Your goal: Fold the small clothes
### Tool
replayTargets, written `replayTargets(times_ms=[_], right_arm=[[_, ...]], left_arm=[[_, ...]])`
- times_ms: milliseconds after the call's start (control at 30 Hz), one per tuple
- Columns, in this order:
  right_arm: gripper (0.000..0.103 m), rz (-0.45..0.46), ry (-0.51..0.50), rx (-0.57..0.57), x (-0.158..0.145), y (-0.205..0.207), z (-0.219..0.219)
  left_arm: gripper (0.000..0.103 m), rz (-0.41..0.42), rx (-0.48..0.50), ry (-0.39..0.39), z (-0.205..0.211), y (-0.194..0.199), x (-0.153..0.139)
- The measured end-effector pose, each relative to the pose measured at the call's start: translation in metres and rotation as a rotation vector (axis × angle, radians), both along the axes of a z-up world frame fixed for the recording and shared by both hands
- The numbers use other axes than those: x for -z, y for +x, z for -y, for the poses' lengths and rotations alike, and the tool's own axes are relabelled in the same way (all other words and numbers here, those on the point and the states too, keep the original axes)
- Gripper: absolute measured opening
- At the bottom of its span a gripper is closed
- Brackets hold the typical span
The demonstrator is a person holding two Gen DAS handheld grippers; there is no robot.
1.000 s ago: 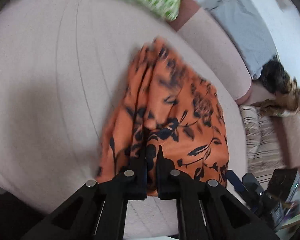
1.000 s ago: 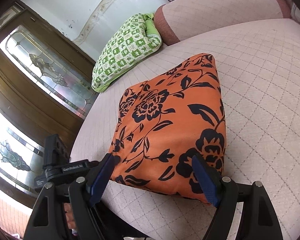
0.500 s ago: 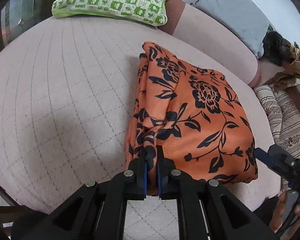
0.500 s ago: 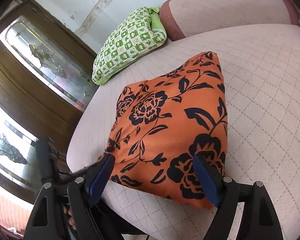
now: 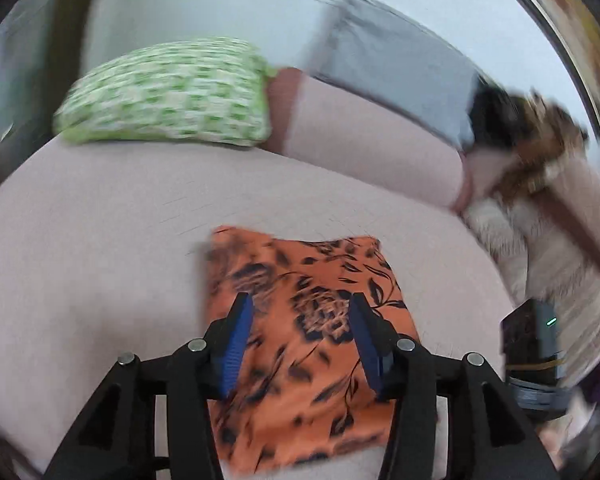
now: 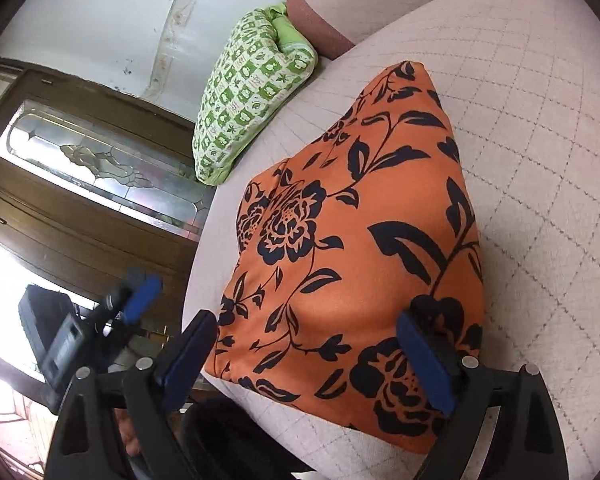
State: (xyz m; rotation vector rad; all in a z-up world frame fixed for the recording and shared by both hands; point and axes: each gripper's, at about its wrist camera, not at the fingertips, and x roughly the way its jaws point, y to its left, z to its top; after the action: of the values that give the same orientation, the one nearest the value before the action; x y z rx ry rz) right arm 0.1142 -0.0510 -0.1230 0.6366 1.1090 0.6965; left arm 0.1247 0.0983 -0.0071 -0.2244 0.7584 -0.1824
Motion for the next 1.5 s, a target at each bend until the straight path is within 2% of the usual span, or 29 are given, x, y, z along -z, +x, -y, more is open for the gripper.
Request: replayTargets(times_ms=[67, 100, 133, 200, 300, 367, 433, 467, 500, 533, 567, 633, 700, 733, 767, 800, 833, 900, 933, 1000, 1100, 1133, 1167, 1233, 1300, 1367, 1400, 1433, 1500], right_arm=[[0.093, -0.017, 0.027, 0.001, -0.002, 0.001, 0.005], [0.093, -0.022, 0.050, 0.004, -0.006, 0.002, 0.009], [0.093, -0.014, 0.066, 0.007, -0.010, 0.004, 0.015], [0.093, 0.002, 0.071, 0.029, -0.019, 0.014, 0.030], [0.093, -0.015, 0.053, 0.128, -0.015, 0.036, 0.063], [0.093, -0.099, 0.077, 0.160, 0.006, 0.052, 0.071], [0.092, -0.221, 0.130, 0.115, 0.035, 0.060, 0.060], [0.086, -0.242, 0.114, 0.096, 0.041, 0.060, 0.054], [0.059, -0.222, 0.053, 0.089, 0.042, 0.060, 0.048], [0.034, -0.220, 0.067, 0.091, 0.040, 0.060, 0.046], [0.034, -0.232, 0.088, 0.100, 0.036, 0.059, 0.045], [0.034, -0.167, 0.038, 0.088, 0.015, 0.056, 0.037], [0.034, -0.189, -0.025, 0.089, 0.024, 0.056, 0.036], [0.040, -0.229, -0.085, 0.079, 0.039, 0.058, 0.035], [0.043, -0.255, -0.051, 0.089, 0.047, 0.059, 0.038], [0.057, -0.261, -0.008, 0.102, 0.046, 0.059, 0.043], [0.069, -0.236, 0.007, 0.109, 0.037, 0.059, 0.045], [0.082, -0.153, 0.050, 0.135, 0.015, 0.063, 0.050], [0.084, -0.129, 0.058, 0.150, 0.009, 0.067, 0.053], [0.084, -0.120, 0.067, 0.189, 0.008, 0.083, 0.055], [0.080, -0.216, 0.072, 0.174, 0.038, 0.124, 0.044], [0.046, -0.265, 0.073, 0.150, 0.051, 0.132, 0.036], [0.037, -0.274, 0.055, 0.124, 0.053, 0.133, 0.026], [0.034, -0.154, -0.053, 0.112, 0.031, 0.131, 0.013], [0.034, -0.092, -0.104, 0.129, 0.022, 0.125, 0.006], [0.038, -0.162, -0.157, 0.152, 0.049, 0.126, 0.007], [0.046, -0.194, -0.100, 0.171, 0.057, 0.125, 0.013], [0.059, -0.206, -0.033, 0.191, 0.054, 0.123, 0.020], [0.071, -0.191, 0.040, 0.197, 0.043, 0.119, 0.025]], left_arm=[[0.050, -0.137, -0.014, 0.103, 0.010, 0.039, 0.039], [0.047, -0.265, -0.038, 0.143, 0.006, 0.059, 0.074], [0.042, -0.295, -0.050, 0.149, 0.001, 0.064, 0.090], [0.042, -0.229, -0.048, 0.156, 0.002, 0.056, 0.088], [0.042, -0.211, -0.043, 0.209, 0.011, 0.053, 0.090], [0.042, -0.209, -0.046, 0.174, 0.006, 0.053, 0.091], [0.043, -0.207, -0.044, 0.161, 0.006, 0.056, 0.091], [0.043, -0.203, -0.041, 0.163, 0.004, 0.058, 0.093], [0.043, -0.193, -0.041, 0.169, 0.004, 0.058, 0.092], [0.043, -0.187, -0.041, 0.172, 0.004, 0.058, 0.092], [0.043, -0.181, -0.040, 0.173, 0.003, 0.058, 0.092], [0.043, -0.176, -0.038, 0.174, 0.003, 0.052, 0.093], [0.043, -0.173, -0.032, 0.173, 0.005, 0.052, 0.093], [0.043, -0.169, -0.031, 0.185, 0.007, 0.051, 0.094], [0.043, -0.164, -0.029, 0.191, 0.007, 0.051, 0.093], [0.043, -0.161, -0.029, 0.188, 0.007, 0.049, 0.093], [0.043, -0.160, -0.029, 0.182, 0.007, 0.048, 0.093], [0.043, -0.161, -0.031, 0.182, 0.008, 0.048, 0.093], [0.043, -0.161, -0.032, 0.183, 0.008, 0.048, 0.093], [0.043, -0.160, -0.031, 0.181, 0.007, 0.048, 0.092], [0.043, -0.161, -0.030, 0.164, 0.004, 0.049, 0.092], [0.043, -0.161, -0.032, 0.161, 0.003, 0.049, 0.092], [0.043, -0.161, -0.032, 0.156, 0.002, 0.049, 0.092], [0.043, -0.160, -0.030, 0.154, 0.001, 0.049, 0.092], [0.043, -0.159, -0.028, 0.158, 0.003, 0.050, 0.093], [0.043, -0.156, -0.023, 0.174, 0.004, 0.049, 0.093], [0.043, -0.153, -0.022, 0.172, 0.003, 0.048, 0.092], [0.043, -0.153, -0.022, 0.166, 0.003, 0.048, 0.092], [0.043, -0.157, -0.024, 0.155, 0.001, 0.049, 0.092]])
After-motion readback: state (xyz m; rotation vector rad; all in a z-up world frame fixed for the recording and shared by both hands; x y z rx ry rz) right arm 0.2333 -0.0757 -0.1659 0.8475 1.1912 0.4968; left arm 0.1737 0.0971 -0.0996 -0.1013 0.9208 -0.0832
